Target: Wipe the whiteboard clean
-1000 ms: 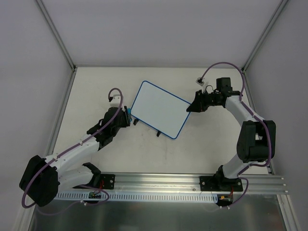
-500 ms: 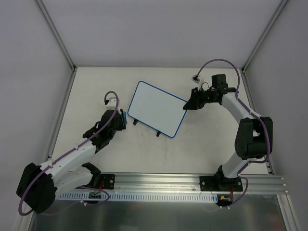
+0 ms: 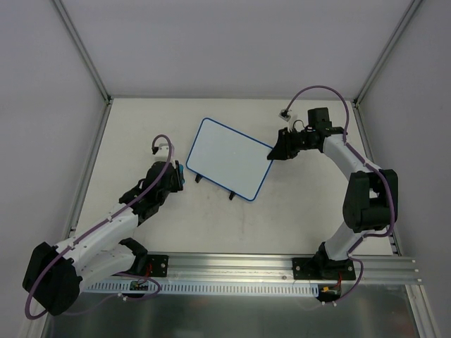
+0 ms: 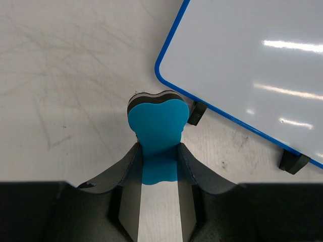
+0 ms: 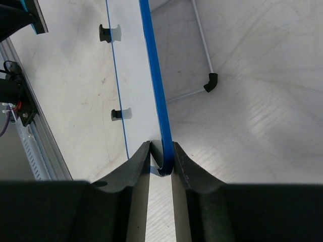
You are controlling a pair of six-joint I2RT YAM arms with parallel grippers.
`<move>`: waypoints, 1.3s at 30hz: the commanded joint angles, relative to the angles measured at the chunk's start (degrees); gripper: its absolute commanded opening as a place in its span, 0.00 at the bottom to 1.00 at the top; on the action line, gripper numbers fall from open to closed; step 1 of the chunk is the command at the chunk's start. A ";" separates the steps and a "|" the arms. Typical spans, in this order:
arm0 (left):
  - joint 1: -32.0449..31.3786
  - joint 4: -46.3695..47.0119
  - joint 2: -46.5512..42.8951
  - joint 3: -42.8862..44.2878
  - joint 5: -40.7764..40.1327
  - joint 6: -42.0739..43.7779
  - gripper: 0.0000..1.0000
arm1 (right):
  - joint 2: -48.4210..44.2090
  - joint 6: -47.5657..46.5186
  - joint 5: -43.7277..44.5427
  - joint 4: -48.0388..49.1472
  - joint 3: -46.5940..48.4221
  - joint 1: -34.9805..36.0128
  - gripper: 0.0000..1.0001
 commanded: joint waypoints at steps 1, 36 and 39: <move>0.45 -0.48 -1.68 0.90 -1.18 1.55 0.00 | 0.35 -1.33 2.66 0.36 0.26 0.25 0.25; 12.75 -6.63 15.88 4.23 9.19 -8.21 0.00 | -27.77 11.33 40.68 -8.07 8.60 -2.38 0.99; 14.34 -7.42 19.49 6.43 11.91 -8.38 0.01 | -31.64 11.50 46.41 -9.57 10.62 -2.65 0.99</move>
